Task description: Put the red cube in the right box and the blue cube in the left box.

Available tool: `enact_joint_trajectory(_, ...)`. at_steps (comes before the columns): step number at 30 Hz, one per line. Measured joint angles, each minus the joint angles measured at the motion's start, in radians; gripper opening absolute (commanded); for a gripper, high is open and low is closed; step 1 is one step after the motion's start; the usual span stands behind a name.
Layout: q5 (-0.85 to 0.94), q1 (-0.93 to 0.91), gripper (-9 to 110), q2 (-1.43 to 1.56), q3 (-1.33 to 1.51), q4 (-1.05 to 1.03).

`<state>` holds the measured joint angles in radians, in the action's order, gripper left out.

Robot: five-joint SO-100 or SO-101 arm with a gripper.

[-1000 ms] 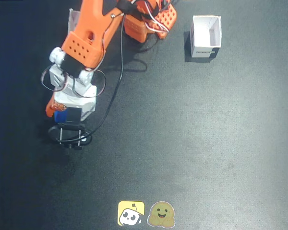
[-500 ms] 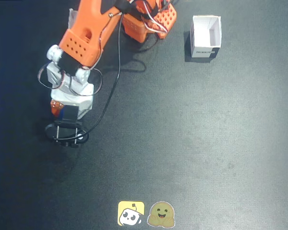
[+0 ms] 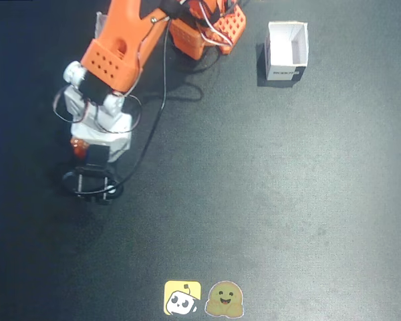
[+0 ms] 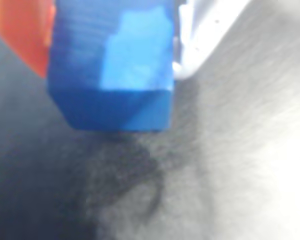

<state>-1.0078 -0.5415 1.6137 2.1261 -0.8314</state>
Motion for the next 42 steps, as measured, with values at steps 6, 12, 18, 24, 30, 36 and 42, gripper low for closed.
enact_joint_trajectory(6,-0.055,0.057,10,0.138,0.0,-0.101)
enact_joint_trajectory(12,-0.078,0.104,11,0.253,0.0,-0.215)
enact_joint_trajectory(18,-0.058,0.215,11,0.411,0.0,-0.342)
enact_joint_trajectory(24,-0.063,0.383,11,0.523,0.023,-0.457)
enact_joint_trajectory(30,-0.084,0.528,11,0.649,0.052,-0.554)
enact_joint_trajectory(36,-0.144,0.695,11,0.755,0.052,-0.637)
enact_joint_trajectory(42,-0.23,0.861,11,0.798,0.052,-0.693)
